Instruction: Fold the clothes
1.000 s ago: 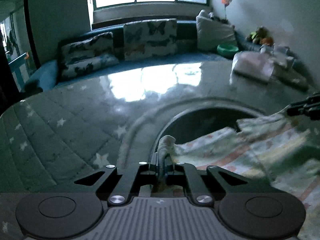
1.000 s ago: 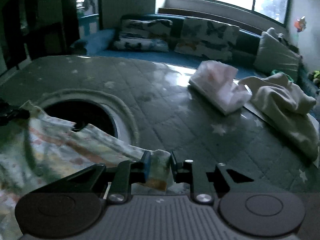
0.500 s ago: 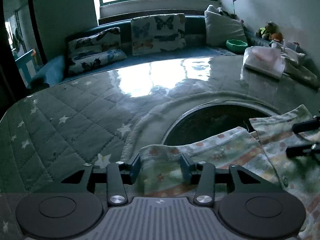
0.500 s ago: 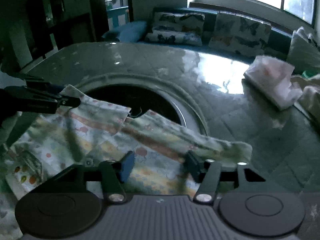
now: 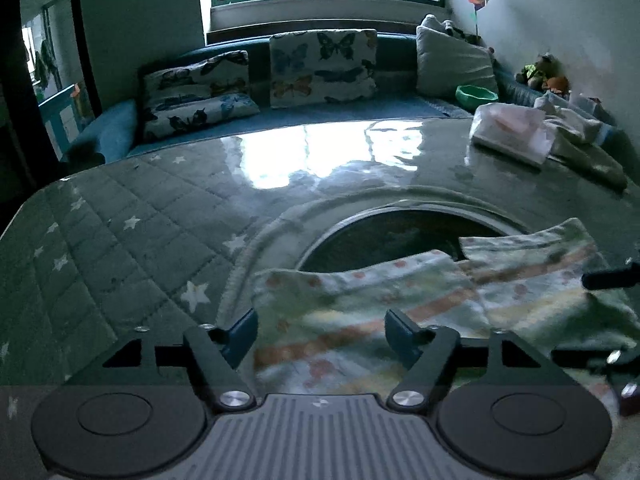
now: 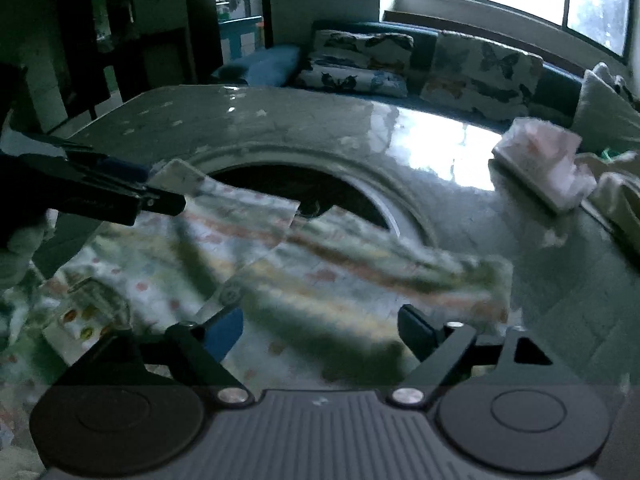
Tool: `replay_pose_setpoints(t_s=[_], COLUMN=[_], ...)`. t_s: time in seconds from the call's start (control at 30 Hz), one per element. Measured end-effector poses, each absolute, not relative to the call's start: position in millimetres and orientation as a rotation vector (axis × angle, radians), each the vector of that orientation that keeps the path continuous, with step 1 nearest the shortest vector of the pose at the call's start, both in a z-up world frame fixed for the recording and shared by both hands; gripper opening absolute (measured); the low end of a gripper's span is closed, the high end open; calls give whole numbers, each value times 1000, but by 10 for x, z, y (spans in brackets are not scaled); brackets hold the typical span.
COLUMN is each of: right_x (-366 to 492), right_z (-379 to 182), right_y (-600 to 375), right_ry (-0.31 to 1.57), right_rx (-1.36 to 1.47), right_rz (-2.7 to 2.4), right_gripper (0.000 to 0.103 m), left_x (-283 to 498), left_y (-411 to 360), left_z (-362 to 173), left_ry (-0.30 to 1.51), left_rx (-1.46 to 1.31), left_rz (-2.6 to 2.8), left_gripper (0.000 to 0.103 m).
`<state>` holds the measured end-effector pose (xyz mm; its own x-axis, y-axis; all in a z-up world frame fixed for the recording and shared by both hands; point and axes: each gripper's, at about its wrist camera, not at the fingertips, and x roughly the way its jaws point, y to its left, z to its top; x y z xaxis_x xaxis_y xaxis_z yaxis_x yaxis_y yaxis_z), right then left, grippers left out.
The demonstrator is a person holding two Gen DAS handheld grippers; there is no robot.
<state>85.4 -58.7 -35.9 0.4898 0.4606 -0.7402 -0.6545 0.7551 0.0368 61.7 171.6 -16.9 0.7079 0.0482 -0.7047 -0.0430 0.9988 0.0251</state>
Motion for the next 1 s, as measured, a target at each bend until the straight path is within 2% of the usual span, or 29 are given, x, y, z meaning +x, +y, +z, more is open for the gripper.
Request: replay_pose_setpoints(t_s=[0.2,0.63,1.0], right_x=[634,235,53], right_z=[-481,-417,-506], right_y=[-621,-734,-763], right_ry=[803,815,783], right_rx=[-258,-217,-250], right_rz=[668,656,636], right_gripper=[103,103,103], left_x=[379,-37,-269], left_y=[1504,1128,959], left_z=[-116,-94,-161], left_ry=[795,826,838], left_rx=[3,-3,-77], left_rz=[27,13,14], left_gripper=[85,98,103])
